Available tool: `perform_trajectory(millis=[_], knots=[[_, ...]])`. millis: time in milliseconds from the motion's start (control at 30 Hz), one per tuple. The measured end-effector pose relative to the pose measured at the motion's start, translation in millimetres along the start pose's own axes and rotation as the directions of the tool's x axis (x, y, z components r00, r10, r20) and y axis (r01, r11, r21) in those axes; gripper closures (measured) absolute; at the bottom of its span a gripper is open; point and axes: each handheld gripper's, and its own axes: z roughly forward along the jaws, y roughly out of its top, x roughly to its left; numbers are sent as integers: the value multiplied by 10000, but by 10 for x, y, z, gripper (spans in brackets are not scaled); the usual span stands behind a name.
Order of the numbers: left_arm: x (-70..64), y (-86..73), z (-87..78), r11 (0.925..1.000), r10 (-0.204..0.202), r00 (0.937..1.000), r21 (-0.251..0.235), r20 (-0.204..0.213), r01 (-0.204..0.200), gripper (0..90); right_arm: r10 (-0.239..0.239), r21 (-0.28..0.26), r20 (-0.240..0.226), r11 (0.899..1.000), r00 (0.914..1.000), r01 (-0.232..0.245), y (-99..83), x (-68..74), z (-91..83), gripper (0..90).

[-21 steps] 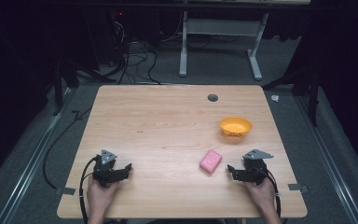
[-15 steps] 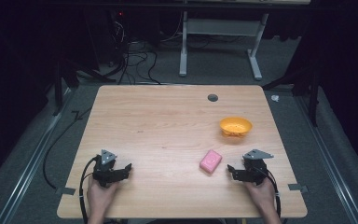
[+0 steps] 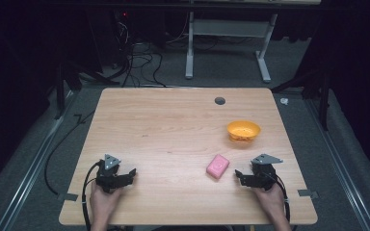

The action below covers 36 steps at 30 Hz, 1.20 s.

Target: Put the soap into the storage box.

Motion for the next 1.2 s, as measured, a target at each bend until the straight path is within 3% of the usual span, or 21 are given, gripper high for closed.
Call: perform_trajectory(millis=[667,1200], knots=[[2,0,0,10000,-12,10000,-10,-1,12,212,61,121,-124,9999,9999,-60,13,2,-2,174],[2,0,0,10000,-15,10000,-11,1,15,212,-18,-550,-439,9985,9990,-6,108,41,-132,166]])
